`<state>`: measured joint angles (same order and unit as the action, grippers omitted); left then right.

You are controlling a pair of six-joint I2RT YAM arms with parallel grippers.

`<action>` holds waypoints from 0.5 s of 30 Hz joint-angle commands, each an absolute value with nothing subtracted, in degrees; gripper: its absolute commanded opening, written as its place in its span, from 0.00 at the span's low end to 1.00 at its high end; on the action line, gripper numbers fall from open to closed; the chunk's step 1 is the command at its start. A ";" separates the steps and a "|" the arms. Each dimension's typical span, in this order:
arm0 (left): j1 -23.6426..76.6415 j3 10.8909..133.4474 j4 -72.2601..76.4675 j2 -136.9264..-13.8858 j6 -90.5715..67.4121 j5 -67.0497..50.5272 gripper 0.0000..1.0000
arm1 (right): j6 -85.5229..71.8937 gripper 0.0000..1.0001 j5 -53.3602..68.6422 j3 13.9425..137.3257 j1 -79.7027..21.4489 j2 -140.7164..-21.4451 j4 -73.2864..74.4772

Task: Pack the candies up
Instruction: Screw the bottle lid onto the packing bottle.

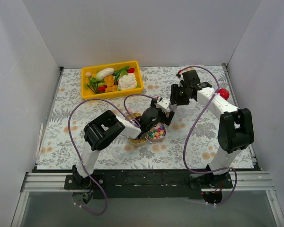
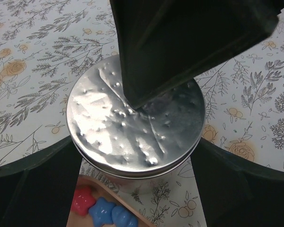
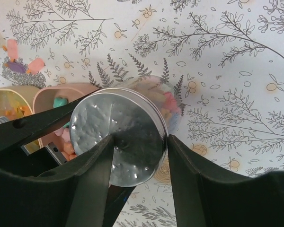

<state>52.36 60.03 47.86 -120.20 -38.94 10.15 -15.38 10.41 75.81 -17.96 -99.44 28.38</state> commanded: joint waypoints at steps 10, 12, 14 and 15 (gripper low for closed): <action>53.09 59.06 40.17 -120.94 -40.17 9.67 0.85 | -11.78 0.69 -1.39 78.05 -23.03 -106.96 39.02; 53.00 59.41 39.99 -121.03 -40.17 9.67 0.85 | -11.95 0.68 -4.65 77.61 -23.73 -107.40 40.34; 53.00 59.41 40.08 -121.03 -40.17 9.67 0.85 | -12.30 0.65 -7.98 76.91 -23.99 -107.40 41.04; 53.00 59.33 40.08 -121.11 -40.17 9.67 0.85 | -12.74 0.64 -8.61 76.38 -24.08 -107.32 41.13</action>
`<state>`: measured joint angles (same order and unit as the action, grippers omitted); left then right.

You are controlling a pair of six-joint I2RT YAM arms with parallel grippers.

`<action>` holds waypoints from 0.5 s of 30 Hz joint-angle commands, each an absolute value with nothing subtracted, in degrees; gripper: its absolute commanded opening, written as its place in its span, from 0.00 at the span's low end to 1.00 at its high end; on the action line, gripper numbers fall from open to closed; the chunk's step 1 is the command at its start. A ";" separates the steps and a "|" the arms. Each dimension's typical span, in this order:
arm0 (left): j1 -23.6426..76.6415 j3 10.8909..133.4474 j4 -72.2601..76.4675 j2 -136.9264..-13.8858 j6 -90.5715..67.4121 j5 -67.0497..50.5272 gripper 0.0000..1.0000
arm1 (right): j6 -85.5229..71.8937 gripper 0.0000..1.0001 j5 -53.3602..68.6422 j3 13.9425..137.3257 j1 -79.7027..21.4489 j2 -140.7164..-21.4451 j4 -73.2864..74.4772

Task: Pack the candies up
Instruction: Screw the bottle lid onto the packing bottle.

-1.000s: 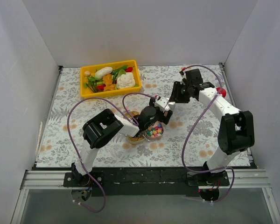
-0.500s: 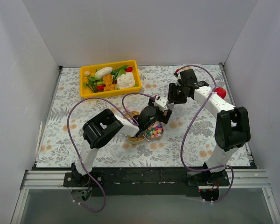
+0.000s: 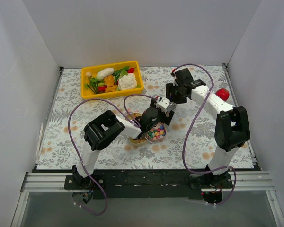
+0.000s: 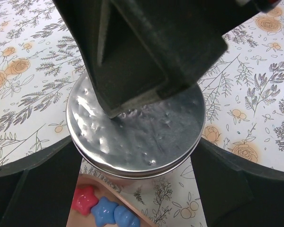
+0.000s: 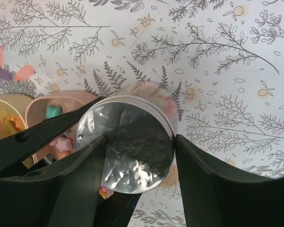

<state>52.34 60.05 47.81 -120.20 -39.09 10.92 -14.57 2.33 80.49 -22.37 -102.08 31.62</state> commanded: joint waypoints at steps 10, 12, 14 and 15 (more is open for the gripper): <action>53.09 58.89 40.17 -121.11 -40.52 9.93 0.85 | -14.77 0.53 -2.30 74.97 -22.68 -101.42 34.19; 53.00 59.15 39.99 -121.29 -40.43 10.11 0.85 | -14.33 0.50 -0.35 75.94 -22.33 -102.30 35.41; 53.00 59.41 39.82 -121.38 -40.43 10.20 0.85 | -14.94 0.50 -0.35 75.50 -22.33 -102.31 36.04; 53.09 59.41 39.90 -121.29 -40.43 10.20 0.85 | -15.46 0.50 -0.35 74.45 -22.41 -101.87 35.77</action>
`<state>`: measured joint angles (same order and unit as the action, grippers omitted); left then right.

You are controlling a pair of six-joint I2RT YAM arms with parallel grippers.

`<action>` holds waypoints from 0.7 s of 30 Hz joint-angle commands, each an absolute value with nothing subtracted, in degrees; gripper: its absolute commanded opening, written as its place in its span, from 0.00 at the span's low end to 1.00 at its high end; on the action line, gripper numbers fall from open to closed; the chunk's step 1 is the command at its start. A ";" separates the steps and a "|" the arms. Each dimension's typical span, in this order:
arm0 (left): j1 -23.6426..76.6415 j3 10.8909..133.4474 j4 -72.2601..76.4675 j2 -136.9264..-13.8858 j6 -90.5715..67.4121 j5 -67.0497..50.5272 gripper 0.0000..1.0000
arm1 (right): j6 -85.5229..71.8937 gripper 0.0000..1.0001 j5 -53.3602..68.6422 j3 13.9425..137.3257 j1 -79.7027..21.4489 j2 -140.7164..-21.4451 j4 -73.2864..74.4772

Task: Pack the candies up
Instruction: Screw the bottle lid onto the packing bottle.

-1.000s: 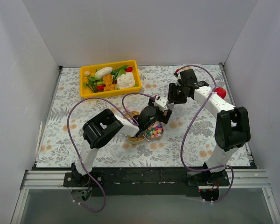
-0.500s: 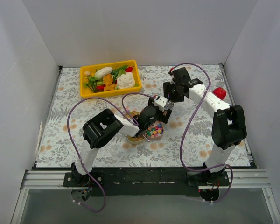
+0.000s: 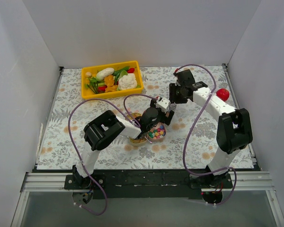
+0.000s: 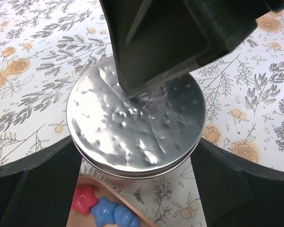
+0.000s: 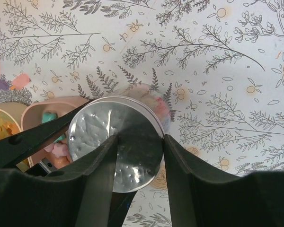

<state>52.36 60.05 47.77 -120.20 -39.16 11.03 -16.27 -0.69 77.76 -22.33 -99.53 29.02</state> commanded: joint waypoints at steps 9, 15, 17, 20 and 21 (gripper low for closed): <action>53.09 59.33 39.73 -121.20 -40.52 9.93 0.85 | -17.93 0.21 -0.62 72.25 -20.48 -96.42 32.34; 53.09 59.33 39.82 -121.20 -40.52 9.84 0.85 | -17.84 0.17 2.46 70.58 -20.39 -96.77 31.82; 53.09 59.33 39.81 -121.20 -40.60 10.02 0.85 | -18.28 0.16 3.60 69.62 -20.30 -96.86 31.64; 53.00 59.59 39.38 -121.20 -40.52 10.20 0.85 | -18.81 0.11 5.62 67.34 -20.39 -96.16 31.20; 53.09 59.68 39.29 -121.20 -40.52 10.28 0.85 | -18.98 0.11 6.32 66.54 -20.39 -95.46 31.03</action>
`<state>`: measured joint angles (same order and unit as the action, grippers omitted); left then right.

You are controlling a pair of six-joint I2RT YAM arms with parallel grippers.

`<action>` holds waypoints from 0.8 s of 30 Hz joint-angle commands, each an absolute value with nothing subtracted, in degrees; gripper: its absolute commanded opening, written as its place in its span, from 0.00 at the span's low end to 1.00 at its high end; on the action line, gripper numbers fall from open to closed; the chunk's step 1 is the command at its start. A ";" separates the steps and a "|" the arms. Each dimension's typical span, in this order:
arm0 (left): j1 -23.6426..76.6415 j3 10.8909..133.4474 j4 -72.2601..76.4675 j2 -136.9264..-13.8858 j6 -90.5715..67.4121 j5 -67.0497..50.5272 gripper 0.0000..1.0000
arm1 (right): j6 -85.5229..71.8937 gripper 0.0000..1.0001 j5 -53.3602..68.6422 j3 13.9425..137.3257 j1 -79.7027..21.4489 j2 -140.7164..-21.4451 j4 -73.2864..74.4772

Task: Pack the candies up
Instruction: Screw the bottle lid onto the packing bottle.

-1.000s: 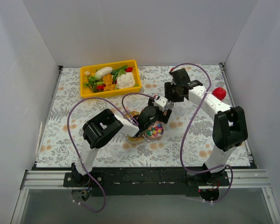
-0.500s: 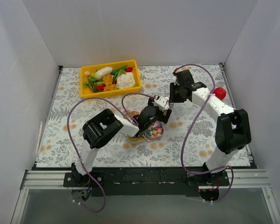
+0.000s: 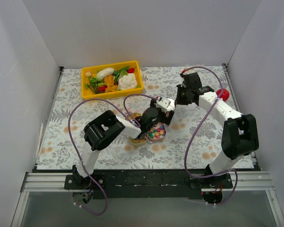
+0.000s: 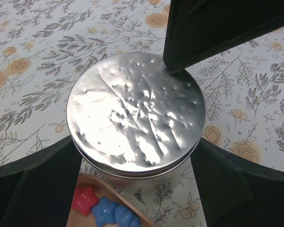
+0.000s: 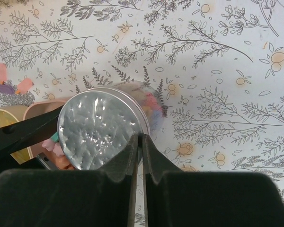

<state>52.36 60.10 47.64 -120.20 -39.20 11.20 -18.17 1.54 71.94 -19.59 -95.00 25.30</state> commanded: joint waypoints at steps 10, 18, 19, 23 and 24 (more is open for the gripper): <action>53.09 59.77 39.29 -121.29 -40.34 10.28 0.85 | -22.32 0.10 21.86 54.85 -20.48 -90.71 23.74; 53.26 59.50 39.20 -121.11 -40.34 10.28 0.85 | -23.73 0.10 27.08 52.38 -20.48 -87.90 22.14; 53.35 59.41 39.20 -121.03 -40.34 10.37 0.85 | -23.99 0.11 24.37 53.08 -20.48 -87.37 23.19; 53.53 58.89 39.55 -120.67 -40.17 10.55 0.85 | -25.30 0.12 14.35 57.03 -19.17 -84.56 27.41; 53.44 58.54 39.64 -120.67 -40.25 10.55 0.85 | -25.57 0.13 12.41 58.17 -18.73 -84.29 28.29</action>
<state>52.58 60.01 47.24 -120.20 -38.15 12.60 -23.46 16.01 56.01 -18.13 -85.60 14.68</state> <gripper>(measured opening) 0.849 0.120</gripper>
